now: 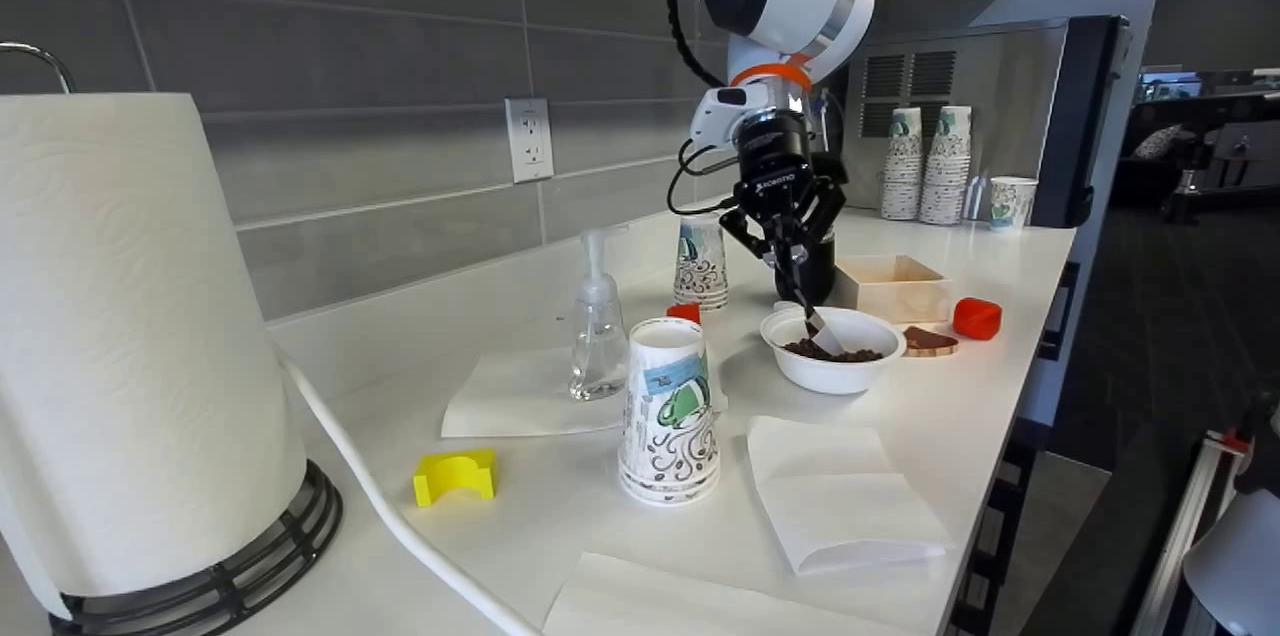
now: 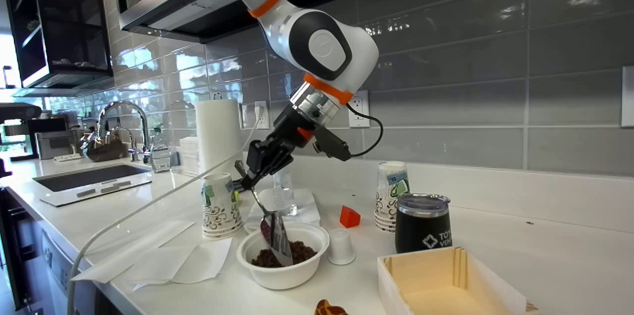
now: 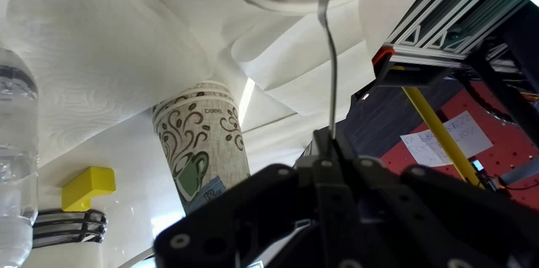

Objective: Stir the contents of the bowl using the cake knife

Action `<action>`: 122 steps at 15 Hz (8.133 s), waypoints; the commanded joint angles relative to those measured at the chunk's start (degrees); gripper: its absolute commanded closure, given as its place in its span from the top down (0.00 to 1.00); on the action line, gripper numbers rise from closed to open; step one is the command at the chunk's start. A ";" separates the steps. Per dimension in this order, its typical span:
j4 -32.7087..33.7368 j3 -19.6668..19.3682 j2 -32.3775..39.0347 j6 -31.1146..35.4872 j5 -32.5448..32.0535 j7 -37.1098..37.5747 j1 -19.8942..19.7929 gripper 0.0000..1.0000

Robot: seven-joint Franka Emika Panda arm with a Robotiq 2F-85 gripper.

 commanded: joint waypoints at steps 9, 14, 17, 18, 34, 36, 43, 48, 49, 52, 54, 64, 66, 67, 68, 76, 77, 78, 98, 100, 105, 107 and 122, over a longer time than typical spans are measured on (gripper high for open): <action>2.21 0.95 0.73 -1.53 3.66 -9.91 -0.79 0.01; 2.27 1.63 1.51 -5.13 2.11 -11.30 -0.48 0.01; 2.56 1.45 1.56 -9.06 1.94 -9.38 -0.92 0.01; 2.69 1.30 1.58 -10.04 1.84 -8.08 -1.05 0.01; 3.49 0.10 1.31 -4.20 1.81 -4.23 -3.26 0.04; 3.49 0.38 1.31 -3.82 1.80 -4.10 -3.12 0.04; 3.72 0.18 1.61 -5.01 3.10 -7.17 -3.50 0.01; 4.07 0.11 1.46 -7.72 4.43 -15.04 -3.76 0.01; 4.30 0.12 1.71 -8.69 4.46 -16.26 -3.75 0.01; 5.07 0.20 2.51 -14.88 4.35 -20.47 -3.73 0.01; 5.18 0.05 2.53 -18.51 4.01 -21.96 -3.82 0.01; 5.56 -1.86 3.18 -17.51 3.20 -20.32 -5.28 0.01; 5.91 -1.96 3.72 -16.40 2.72 -20.23 -5.42 0.01; 6.13 -1.95 4.08 -15.72 2.58 -20.19 -5.45 0.01; 6.39 -1.91 4.41 -14.89 2.52 -20.30 -5.42 0.01; 9.24 -0.63 7.49 -17.21 2.81 -25.91 -5.41 0.01; 9.61 -0.43 8.01 -18.51 2.70 -26.86 -5.45 0.01; 10.01 -0.29 8.52 -20.33 2.67 -27.82 -5.56 0.01; 10.41 -1.90 9.75 -14.11 3.87 -24.45 -7.70 0.01; 10.11 -1.33 9.34 -14.74 3.91 -28.03 -7.55 0.01; 10.72 0.14 9.70 -16.34 3.81 -38.06 -7.34 0.01; 13.91 10.30 9.94 -19.85 4.91 -35.42 -13.69 0.01; 14.86 1.22 13.84 -24.50 4.94 -35.58 -11.22 0.01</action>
